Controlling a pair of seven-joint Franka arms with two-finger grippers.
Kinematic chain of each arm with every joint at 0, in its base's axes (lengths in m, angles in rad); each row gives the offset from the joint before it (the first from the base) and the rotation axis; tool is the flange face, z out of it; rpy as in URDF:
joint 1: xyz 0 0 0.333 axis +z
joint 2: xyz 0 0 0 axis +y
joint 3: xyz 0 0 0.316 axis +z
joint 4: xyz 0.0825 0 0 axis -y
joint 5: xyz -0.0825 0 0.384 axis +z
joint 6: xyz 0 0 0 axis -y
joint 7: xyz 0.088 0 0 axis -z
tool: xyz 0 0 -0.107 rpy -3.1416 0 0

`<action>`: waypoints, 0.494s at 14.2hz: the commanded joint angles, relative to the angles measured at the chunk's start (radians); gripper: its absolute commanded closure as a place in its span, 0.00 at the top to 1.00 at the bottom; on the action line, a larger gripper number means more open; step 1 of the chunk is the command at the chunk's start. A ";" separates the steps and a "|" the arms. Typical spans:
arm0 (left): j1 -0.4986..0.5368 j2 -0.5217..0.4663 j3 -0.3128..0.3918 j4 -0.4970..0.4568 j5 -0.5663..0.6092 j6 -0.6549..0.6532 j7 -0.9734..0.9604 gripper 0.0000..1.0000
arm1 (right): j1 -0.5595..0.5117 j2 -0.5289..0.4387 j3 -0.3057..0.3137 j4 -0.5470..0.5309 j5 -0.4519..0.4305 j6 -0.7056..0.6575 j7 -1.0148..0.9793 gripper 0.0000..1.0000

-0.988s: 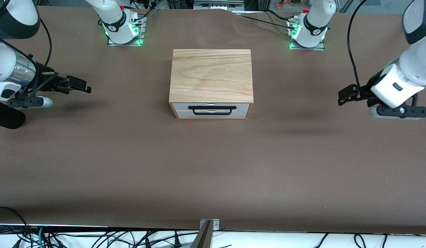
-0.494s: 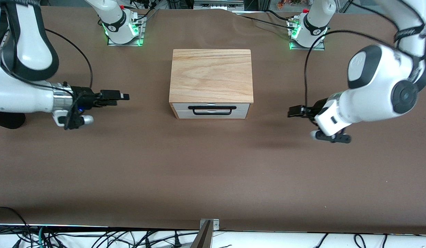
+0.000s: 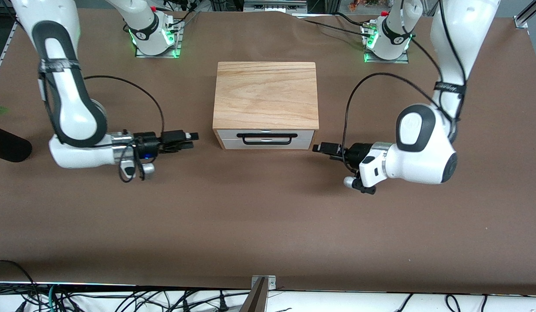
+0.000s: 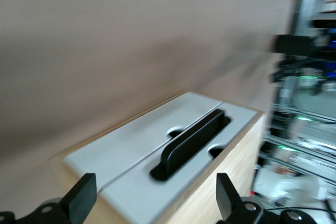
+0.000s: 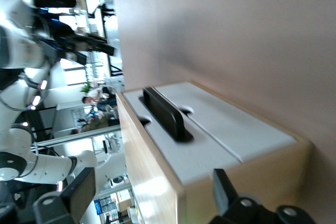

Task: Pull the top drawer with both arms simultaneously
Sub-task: 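Move the left gripper and the right gripper toward the black drawer handle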

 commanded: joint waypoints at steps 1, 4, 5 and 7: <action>-0.008 0.017 -0.001 -0.099 -0.220 0.042 0.261 1.00 | 0.070 0.064 -0.002 0.016 0.170 0.031 -0.117 0.87; -0.014 0.045 -0.012 -0.151 -0.380 0.049 0.417 1.00 | 0.110 0.112 -0.002 0.009 0.243 0.040 -0.209 0.62; -0.026 0.054 -0.015 -0.166 -0.421 0.049 0.460 1.00 | 0.120 0.118 -0.002 0.007 0.243 0.046 -0.211 0.61; -0.046 0.062 -0.015 -0.211 -0.512 0.049 0.550 0.98 | 0.136 0.124 -0.002 0.006 0.243 0.063 -0.211 0.61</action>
